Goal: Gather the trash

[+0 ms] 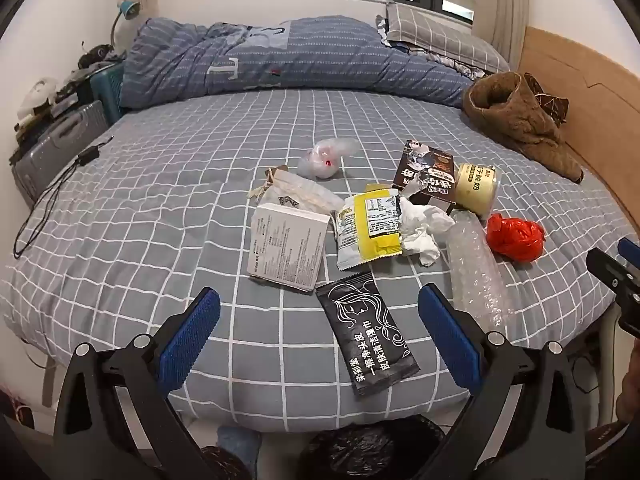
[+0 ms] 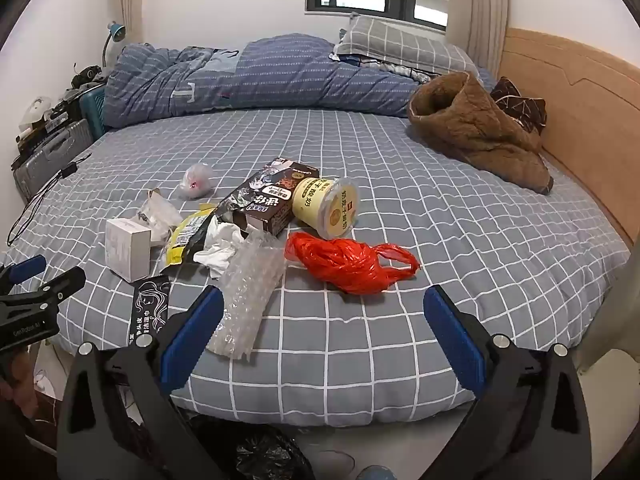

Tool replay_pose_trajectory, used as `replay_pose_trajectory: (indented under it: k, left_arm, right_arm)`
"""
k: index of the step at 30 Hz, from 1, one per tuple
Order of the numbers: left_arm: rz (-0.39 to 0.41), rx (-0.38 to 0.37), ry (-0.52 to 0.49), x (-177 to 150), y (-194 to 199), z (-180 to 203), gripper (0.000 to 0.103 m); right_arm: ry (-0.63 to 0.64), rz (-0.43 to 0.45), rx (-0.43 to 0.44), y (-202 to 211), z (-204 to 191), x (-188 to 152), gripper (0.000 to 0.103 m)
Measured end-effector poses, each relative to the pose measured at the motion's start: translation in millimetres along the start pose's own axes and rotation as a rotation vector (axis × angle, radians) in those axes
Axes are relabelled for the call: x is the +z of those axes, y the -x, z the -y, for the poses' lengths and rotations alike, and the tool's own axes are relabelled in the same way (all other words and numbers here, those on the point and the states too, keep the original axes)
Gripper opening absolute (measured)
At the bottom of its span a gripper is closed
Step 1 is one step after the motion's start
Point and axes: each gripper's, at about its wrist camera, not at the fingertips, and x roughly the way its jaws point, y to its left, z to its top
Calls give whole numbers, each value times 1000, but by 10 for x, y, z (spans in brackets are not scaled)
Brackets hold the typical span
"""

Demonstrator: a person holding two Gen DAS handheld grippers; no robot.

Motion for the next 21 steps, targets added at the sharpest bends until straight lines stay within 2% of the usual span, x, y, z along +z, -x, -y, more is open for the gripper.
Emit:
replay_pose_trajectory:
  k: [21]
  left_arm:
    - [14, 7, 9, 29, 72, -15, 97]
  right_arm:
    - [17, 16, -7, 5, -46, 3, 96]
